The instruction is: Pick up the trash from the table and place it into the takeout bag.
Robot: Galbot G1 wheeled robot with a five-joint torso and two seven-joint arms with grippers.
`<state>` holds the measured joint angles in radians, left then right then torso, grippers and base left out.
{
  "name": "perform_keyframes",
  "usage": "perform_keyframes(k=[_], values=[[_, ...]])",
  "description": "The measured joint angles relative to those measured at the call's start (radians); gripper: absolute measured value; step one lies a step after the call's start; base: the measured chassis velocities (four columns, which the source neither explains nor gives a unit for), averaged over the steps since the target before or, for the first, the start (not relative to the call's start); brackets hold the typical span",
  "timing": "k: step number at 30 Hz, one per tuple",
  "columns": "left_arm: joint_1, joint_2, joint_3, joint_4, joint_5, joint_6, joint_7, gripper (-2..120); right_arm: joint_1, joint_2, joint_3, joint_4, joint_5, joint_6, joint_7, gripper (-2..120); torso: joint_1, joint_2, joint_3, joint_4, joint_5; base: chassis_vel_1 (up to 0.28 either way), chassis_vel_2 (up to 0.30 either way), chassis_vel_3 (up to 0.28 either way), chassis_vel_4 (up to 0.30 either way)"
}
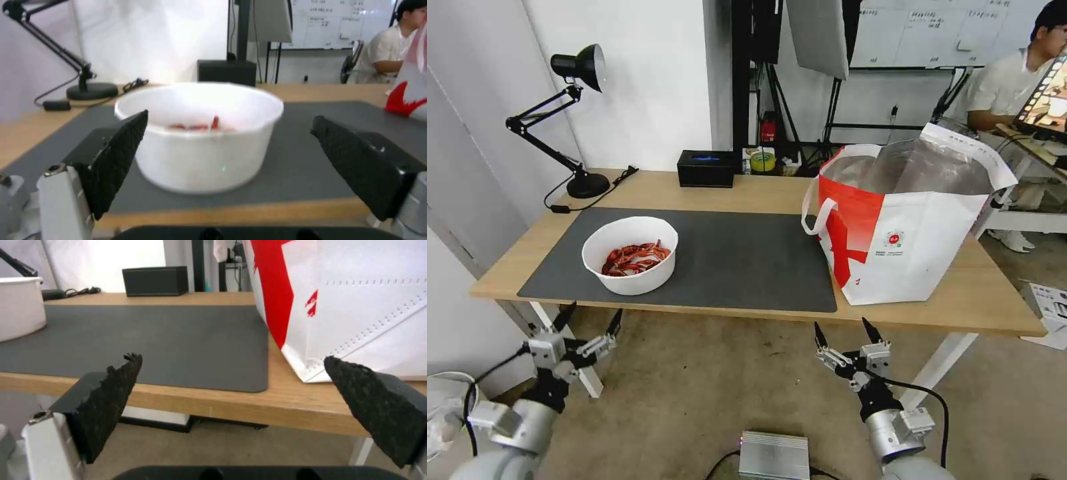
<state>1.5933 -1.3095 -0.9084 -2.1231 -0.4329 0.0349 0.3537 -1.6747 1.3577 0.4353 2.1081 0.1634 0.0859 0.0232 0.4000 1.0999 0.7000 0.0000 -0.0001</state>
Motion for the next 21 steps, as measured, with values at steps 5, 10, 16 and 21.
perform_keyframes(k=[5, 10, 16, 21], values=[[-0.059, 0.083, -0.001, -0.009, -0.064, 0.088, -0.035, 100, 0.0, 0.0, 0.0, 0.0, 0.0, 0.0, 0.0, 100, 0.0, 0.0, 0.0, 0.0, -0.0001, 0.0, 0.0, 0.0, 0.0], [-0.11, 0.16, 0.012, -0.001, -0.108, 0.162, -0.086, 100, 0.0, 0.0, 0.0, 0.001, 0.0, 0.0, 0.0, 100, 0.0, 0.0, 0.0, 0.0002, -0.0001, 0.0, 0.0, 0.0, 0.0], [-0.22, 0.335, 0.073, 0.086, -0.16, 0.234, -0.135, 100, 0.0, 0.0, 0.0, 0.001, 0.001, 0.0, 0.0, 100, 0.0, 0.0, 0.0, 0.0001, -0.0003, 0.0, 0.0, 0.0, 0.0], [-0.323, 0.477, 0.147, 0.158, -0.254, 0.299, -0.203, 100, 0.0, 0.0, 0.0, 0.001, 0.001, 0.0, 0.0, 100, 0.0, 0.0, 0.0, 0.0003, -0.0003, 0.0, 0.0, 0.0, 0.0]])
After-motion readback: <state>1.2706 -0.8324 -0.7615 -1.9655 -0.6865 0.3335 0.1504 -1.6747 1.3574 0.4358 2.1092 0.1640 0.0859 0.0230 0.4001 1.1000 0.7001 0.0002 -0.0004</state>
